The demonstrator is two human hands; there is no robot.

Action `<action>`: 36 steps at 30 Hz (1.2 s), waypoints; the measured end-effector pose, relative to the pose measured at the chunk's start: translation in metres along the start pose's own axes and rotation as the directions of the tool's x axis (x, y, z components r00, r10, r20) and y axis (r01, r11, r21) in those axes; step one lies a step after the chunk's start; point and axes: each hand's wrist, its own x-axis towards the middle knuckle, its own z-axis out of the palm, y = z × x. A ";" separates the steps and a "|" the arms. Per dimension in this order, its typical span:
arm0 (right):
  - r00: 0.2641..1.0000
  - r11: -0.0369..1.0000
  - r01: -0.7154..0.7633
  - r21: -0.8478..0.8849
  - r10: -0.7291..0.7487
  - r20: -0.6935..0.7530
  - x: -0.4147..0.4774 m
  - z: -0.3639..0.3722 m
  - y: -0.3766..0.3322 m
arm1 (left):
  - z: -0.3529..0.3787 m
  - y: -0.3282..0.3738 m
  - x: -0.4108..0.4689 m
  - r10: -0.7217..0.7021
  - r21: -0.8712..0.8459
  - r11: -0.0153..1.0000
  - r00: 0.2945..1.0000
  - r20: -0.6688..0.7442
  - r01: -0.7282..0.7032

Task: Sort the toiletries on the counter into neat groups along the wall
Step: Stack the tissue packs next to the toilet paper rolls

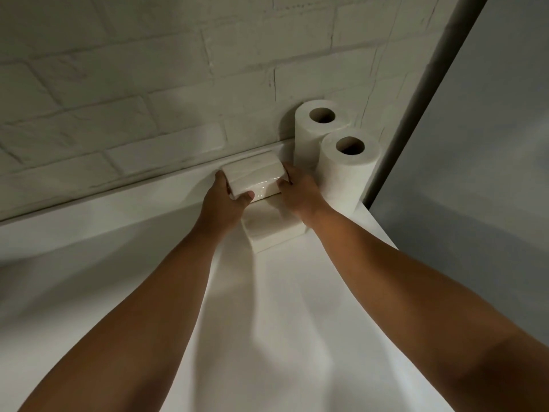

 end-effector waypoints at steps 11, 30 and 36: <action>1.000 0.984 -0.022 -0.178 0.020 -0.011 -0.009 0.000 -0.016 | 0.000 0.006 -0.002 -0.126 0.091 0.988 0.992 -0.028 0.128; 0.859 0.845 0.471 -0.253 -0.505 -0.084 -0.124 0.061 -0.085 | -0.113 0.036 -0.128 0.060 -0.042 0.996 0.937 -0.343 -0.079; 0.838 0.827 0.535 -0.172 -0.545 -0.013 -0.174 0.119 -0.125 | -0.187 -0.002 -0.192 0.069 -0.002 0.997 0.917 -0.393 -0.075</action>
